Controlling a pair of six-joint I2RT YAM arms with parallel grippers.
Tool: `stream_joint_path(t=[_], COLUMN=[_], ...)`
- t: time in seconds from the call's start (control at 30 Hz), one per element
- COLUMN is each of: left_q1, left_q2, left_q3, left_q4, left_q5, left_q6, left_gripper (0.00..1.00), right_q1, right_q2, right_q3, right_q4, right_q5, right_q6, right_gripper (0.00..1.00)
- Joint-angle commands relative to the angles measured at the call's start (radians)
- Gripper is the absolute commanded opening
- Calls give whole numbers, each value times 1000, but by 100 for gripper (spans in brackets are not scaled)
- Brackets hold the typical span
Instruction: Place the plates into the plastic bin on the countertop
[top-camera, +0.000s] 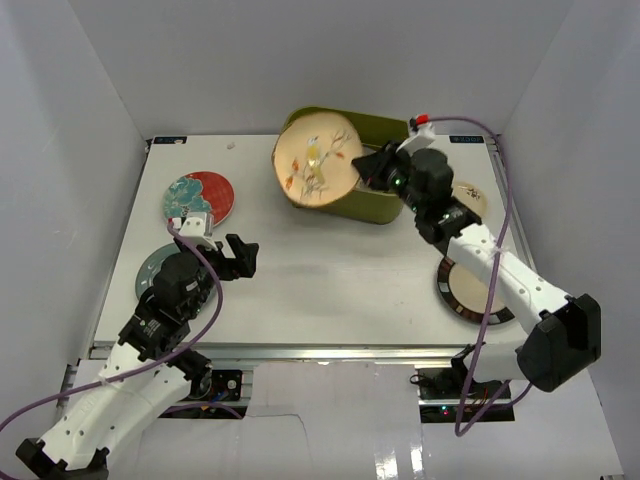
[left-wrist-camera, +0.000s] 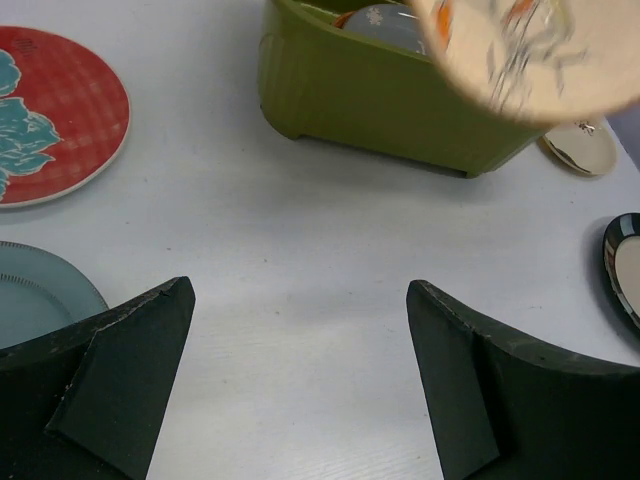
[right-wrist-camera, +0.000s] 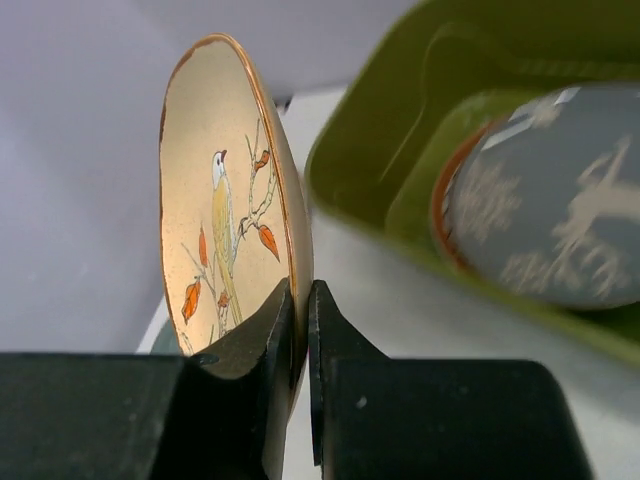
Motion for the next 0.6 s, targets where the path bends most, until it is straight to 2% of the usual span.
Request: stream_joint_path(t=[0.0,0.33,0.57], left_q1=[4,7,15], left_q2=[8,21,39], left_q3=[-6,-7,-6], left_q4=[12,8,6], left_q5=[-14,-19,-22], left_q6=[2,3,-4], left_gripper=[98,98,98], right_q1=[-116,-291,-308], right_q2=[56,467,600], right_q3=[192,539,599], right_q4=[63,5,-52], right_q5=[-39,-158,-179], right_q6=[-37,23,2], right_gripper=[8,8,8])
